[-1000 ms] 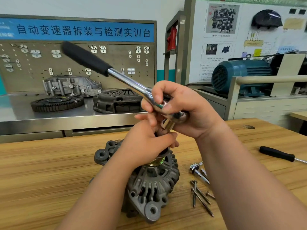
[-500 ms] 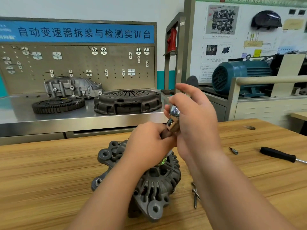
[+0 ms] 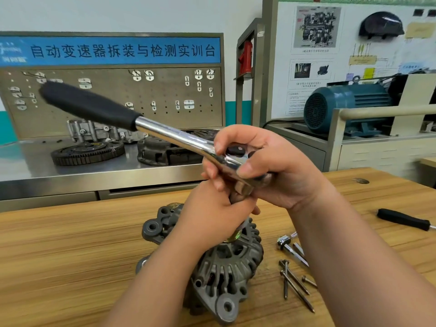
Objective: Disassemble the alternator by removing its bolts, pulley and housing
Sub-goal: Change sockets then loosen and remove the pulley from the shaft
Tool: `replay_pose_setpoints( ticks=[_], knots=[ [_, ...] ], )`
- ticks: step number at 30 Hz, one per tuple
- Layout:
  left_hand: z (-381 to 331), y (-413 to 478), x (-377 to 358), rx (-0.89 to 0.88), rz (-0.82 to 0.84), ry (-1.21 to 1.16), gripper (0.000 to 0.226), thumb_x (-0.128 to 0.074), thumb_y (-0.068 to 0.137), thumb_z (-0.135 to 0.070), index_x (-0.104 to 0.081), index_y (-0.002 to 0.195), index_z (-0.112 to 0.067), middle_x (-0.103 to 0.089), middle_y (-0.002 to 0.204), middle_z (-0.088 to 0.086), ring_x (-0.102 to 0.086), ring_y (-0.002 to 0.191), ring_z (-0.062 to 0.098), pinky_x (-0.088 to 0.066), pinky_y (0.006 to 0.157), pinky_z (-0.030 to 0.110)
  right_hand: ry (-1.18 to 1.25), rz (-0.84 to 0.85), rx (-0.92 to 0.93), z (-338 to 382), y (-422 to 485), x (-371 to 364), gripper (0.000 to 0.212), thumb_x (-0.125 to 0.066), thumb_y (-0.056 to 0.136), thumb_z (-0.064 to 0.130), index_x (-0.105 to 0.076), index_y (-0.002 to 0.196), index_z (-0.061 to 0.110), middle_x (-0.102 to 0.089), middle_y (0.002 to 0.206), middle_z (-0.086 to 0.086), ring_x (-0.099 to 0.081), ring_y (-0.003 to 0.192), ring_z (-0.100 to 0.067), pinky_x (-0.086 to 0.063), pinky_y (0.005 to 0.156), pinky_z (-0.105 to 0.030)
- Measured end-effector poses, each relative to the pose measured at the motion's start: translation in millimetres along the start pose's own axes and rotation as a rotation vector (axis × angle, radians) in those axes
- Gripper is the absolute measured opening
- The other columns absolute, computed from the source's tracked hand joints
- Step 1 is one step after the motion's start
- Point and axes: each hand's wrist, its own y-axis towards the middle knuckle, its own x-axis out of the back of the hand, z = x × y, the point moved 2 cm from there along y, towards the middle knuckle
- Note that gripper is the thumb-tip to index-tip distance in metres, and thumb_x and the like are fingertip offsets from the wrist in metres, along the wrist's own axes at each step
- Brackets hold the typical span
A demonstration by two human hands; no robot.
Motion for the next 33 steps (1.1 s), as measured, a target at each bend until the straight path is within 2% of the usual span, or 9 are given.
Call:
replay_pose_setpoints(
  ticks=[4,6,9,13,17,23,26,29,33],
  knots=[
    [-1,-2,-1,0.046,-0.025,0.048,0.052,-0.057,0.085,-0.011,-0.058,0.040,-0.038,-0.056,0.043,-0.018,-0.054,0.048,-0.005,-0.036,0.048,0.010,-0.102,-0.409,0.045,-3,-2,-9,0.024,-0.056,0.064,0.001,-0.068,0.082,0.012,-0.060,0.079,-0.012,-0.057,0.063,-0.021,-0.050,0.075,-0.041],
    [-1,-2,-2,0.082,-0.038,0.076,0.058,-0.055,0.086,-0.010,-0.055,0.038,-0.042,-0.048,0.035,-0.017,-0.047,0.041,-0.002,-0.027,0.042,0.014,-0.202,-0.664,0.053,-5,-5,-13,0.023,-0.063,0.064,0.007,-0.073,0.082,0.017,-0.064,0.082,-0.005,-0.059,0.066,-0.019,-0.055,0.067,-0.035],
    [1,-1,-5,0.092,-0.050,0.108,0.047,-0.055,0.090,-0.024,-0.059,0.045,-0.034,-0.053,0.042,-0.018,-0.050,0.047,0.002,-0.036,0.050,0.026,-0.285,-0.869,-0.030,1,-13,-9,0.020,-0.069,0.079,0.007,-0.074,0.094,0.019,-0.070,0.081,0.004,-0.063,0.076,-0.017,-0.058,0.076,-0.043],
    [3,1,-6,0.099,-0.050,0.101,0.035,-0.054,0.092,-0.031,-0.067,0.060,-0.027,-0.064,0.054,-0.008,-0.063,0.064,0.015,-0.053,0.068,0.036,-0.138,-0.980,-0.170,9,-11,-5,0.018,-0.062,0.078,0.002,-0.068,0.095,0.001,-0.060,0.068,-0.008,-0.056,0.063,-0.020,-0.052,0.073,-0.042],
    [4,1,-5,0.121,-0.062,0.100,0.031,-0.055,0.090,-0.031,-0.071,0.064,-0.026,-0.061,0.051,-0.009,-0.061,0.059,0.011,-0.053,0.064,0.035,-0.303,-0.800,-0.290,18,1,-7,0.028,-0.054,0.075,-0.004,-0.060,0.102,-0.011,-0.056,0.057,-0.011,-0.055,0.059,-0.028,-0.052,0.073,-0.047],
    [7,2,-6,0.143,-0.031,0.076,0.035,-0.058,0.090,-0.031,-0.066,0.058,-0.018,-0.071,0.067,-0.003,-0.067,0.071,0.019,-0.054,0.072,0.043,-1.207,-0.371,-0.472,41,20,-17,0.031,-0.055,0.079,0.011,-0.062,0.106,-0.003,-0.049,0.081,-0.007,-0.045,0.072,-0.020,-0.035,0.063,-0.033],
    [7,4,-6,0.146,-0.014,0.033,0.033,-0.062,0.089,-0.033,-0.068,0.061,-0.017,-0.072,0.069,-0.006,-0.067,0.073,0.017,-0.054,0.075,0.044,-1.216,-0.223,-0.421,42,19,-21,0.016,-0.055,0.082,0.005,-0.068,0.091,0.009,-0.057,0.077,-0.007,-0.050,0.066,-0.015,-0.039,0.057,-0.027],
    [7,5,-6,0.097,0.000,0.049,0.029,-0.061,0.088,-0.042,-0.071,0.074,-0.019,-0.071,0.067,-0.003,-0.066,0.070,0.013,-0.055,0.075,0.041,-1.102,-0.035,-0.345,45,17,-25,0.027,-0.059,0.074,-0.002,-0.070,0.078,0.023,-0.067,0.083,-0.005,-0.058,0.067,-0.013,-0.047,0.058,-0.025],
    [6,0,-4,0.070,-0.038,0.108,0.027,-0.056,0.090,-0.045,-0.071,0.074,-0.030,-0.060,0.056,-0.032,-0.057,0.073,-0.013,-0.044,0.064,0.012,-1.090,0.044,-0.261,43,19,-32,0.031,-0.061,0.064,0.002,-0.069,0.075,0.029,-0.065,0.074,0.018,-0.062,0.075,0.001,-0.049,0.066,-0.018]
  ],
)
